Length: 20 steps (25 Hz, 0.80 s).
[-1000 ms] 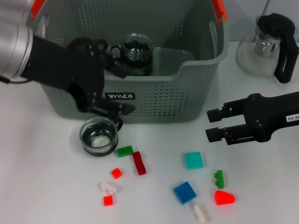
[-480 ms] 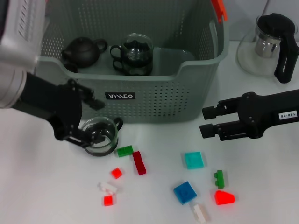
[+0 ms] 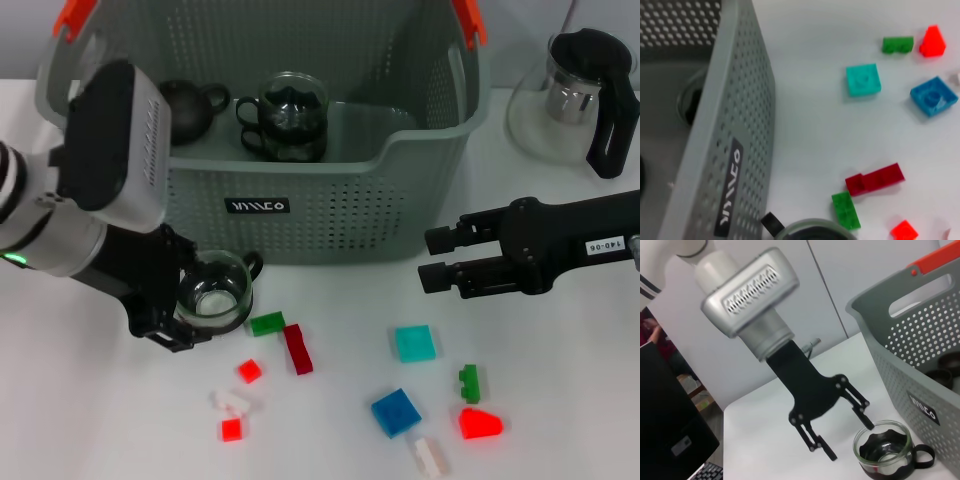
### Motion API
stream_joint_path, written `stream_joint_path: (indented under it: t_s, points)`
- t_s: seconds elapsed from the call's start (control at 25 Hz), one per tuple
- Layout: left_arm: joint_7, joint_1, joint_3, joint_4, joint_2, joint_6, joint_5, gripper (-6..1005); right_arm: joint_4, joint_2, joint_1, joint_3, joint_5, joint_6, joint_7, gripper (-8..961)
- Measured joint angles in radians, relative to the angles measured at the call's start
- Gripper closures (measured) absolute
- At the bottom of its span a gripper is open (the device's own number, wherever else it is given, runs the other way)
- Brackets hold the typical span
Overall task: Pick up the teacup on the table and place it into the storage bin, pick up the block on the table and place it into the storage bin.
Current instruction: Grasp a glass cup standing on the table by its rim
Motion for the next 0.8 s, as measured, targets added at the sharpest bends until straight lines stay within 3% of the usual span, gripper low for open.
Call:
stream_joint_path:
  t_s: [0.8]
  points:
    - [0.031,0.001,0.037,-0.132,-0.002,-0.147,0.027,256,0.003,0.006,-0.010,0.014,-0.001,-0.001,0.000,310]
